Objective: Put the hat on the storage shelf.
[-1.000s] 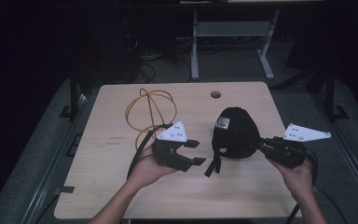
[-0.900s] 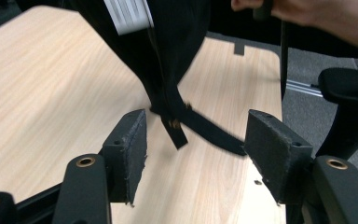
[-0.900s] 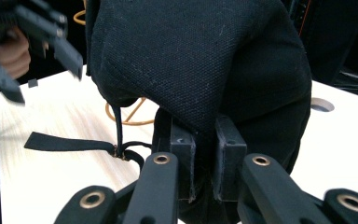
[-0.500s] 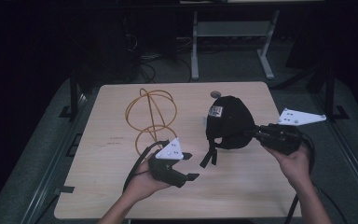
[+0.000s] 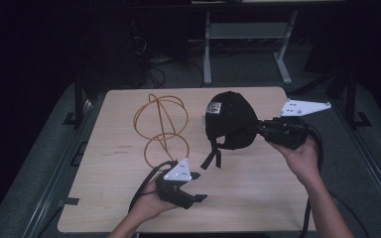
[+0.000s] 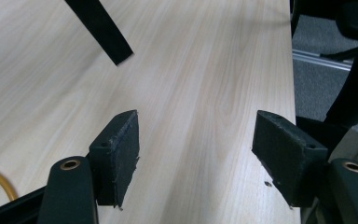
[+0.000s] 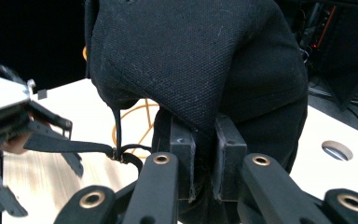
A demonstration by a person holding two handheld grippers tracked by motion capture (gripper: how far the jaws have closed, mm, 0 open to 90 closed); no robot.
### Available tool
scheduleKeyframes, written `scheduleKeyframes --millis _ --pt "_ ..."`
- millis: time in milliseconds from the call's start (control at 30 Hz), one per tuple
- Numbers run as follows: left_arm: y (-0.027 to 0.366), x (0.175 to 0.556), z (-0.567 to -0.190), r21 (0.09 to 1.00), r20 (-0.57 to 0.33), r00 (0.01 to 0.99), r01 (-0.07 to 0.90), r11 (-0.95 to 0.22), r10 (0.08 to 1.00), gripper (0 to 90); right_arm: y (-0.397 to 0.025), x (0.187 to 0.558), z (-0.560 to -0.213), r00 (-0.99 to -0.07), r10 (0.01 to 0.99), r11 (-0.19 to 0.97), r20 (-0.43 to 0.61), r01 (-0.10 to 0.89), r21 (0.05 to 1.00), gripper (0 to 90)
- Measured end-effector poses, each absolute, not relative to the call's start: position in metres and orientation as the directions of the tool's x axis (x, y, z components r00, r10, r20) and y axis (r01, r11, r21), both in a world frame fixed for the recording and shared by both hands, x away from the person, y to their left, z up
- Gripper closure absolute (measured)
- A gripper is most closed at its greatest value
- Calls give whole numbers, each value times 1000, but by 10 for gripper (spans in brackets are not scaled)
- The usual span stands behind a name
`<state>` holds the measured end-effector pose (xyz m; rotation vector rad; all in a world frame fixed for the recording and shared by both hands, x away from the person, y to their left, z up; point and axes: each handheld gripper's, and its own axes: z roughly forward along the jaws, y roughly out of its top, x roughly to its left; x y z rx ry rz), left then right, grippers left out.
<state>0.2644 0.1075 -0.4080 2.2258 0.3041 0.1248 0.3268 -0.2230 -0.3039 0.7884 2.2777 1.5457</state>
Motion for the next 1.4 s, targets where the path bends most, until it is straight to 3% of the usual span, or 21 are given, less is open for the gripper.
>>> scheduleKeyframes --millis 833,1400 --pt "109 263 -419 782 -10 960 181 -597 279 255 -173 352 -248 -866 500 338 27 223 914 802" --pt "112 265 -420 785 -20 964 180 -592 266 250 -113 367 -217 -913 408 404 -8 173 898 801"
